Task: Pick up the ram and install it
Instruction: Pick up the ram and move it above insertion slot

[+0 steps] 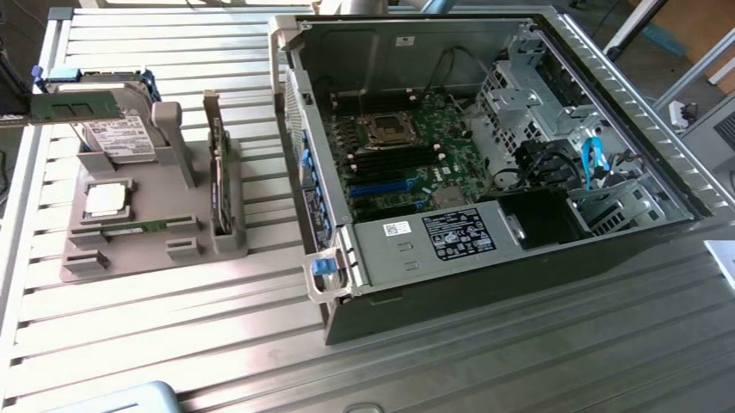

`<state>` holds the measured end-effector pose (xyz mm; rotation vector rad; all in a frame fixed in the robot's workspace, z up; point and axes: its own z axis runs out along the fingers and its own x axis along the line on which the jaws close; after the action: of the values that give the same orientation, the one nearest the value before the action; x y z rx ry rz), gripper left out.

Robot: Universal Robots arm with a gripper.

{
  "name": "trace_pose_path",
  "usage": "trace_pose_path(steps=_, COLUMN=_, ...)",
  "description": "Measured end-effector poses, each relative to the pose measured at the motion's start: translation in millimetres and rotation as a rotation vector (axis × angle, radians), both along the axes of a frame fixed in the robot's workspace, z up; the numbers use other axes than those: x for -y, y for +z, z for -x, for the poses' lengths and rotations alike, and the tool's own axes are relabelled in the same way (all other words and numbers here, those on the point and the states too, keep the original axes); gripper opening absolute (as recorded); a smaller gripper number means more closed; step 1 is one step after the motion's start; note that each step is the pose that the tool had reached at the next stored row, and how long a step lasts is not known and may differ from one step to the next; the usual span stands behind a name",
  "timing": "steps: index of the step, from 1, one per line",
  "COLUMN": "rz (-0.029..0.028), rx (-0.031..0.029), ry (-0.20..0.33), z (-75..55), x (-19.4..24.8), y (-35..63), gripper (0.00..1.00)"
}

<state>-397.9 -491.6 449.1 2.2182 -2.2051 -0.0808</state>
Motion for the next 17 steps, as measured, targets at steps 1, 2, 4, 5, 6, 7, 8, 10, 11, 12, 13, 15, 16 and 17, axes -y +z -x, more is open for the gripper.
trace_pose_path(steps=1, rz=0.0, rx=0.0, ry=0.0, z=0.0, x=0.0, y=0.0, gripper=0.13)
trace_pose_path(steps=2, rz=0.0, rx=0.0, ry=0.0, z=0.0, x=0.0, y=0.0, gripper=0.13)
trace_pose_path(steps=4, rz=0.0004, rx=-0.0004, ry=0.0, z=-1.6, x=0.0, y=0.3, gripper=0.13)
trace_pose_path(steps=5, rz=0.0003, rx=-0.0002, ry=0.0, z=-4.5, x=0.0, y=0.1, gripper=0.13)
trace_pose_path(steps=6, rz=0.0001, rx=-0.0001, ry=0.0, z=-7.2, x=0.0, y=-0.1, gripper=0.13)
trace_pose_path(steps=7, rz=0.0001, rx=-0.0003, ry=0.0, z=-12.5, x=0.0, y=-0.2, gripper=0.13)
trace_pose_path(steps=8, rz=0.0001, rx=-0.0002, ry=0.0, z=-16.0, x=0.0, y=-0.3, gripper=0.13)
trace_pose_path(steps=10, rz=0.0001, rx=-0.0002, ry=0.0, z=-23.4, x=0.0, y=-0.5, gripper=0.13)
trace_pose_path(steps=11, rz=0.0002, rx=-0.0003, ry=0.0, z=-27.4, x=0.0, y=-0.5, gripper=0.13)
trace_pose_path(steps=12, rz=0.0002, rx=-0.0003, ry=0.0, z=-31.3, x=0.0, y=-0.6, gripper=0.13)
trace_pose_path(steps=13, rz=0.0004, rx=-0.0004, ry=0.0, z=-35.8, x=0.0, y=-0.6, gripper=0.13)
trace_pose_path(steps=15, rz=0.001, rx=-0.0006, ry=0.0, z=-51.8, x=0.0, y=-0.7, gripper=0.13)
trace_pose_path(steps=16, rz=0.0013, rx=-0.0005, ry=-0.001, z=-60.2, x=0.0, y=-0.9, gripper=0.13)
trace_pose_path(steps=17, rz=0.0015, rx=-0.0006, ry=-0.001, z=-68.7, x=0.0, y=-0.9, gripper=0.13)
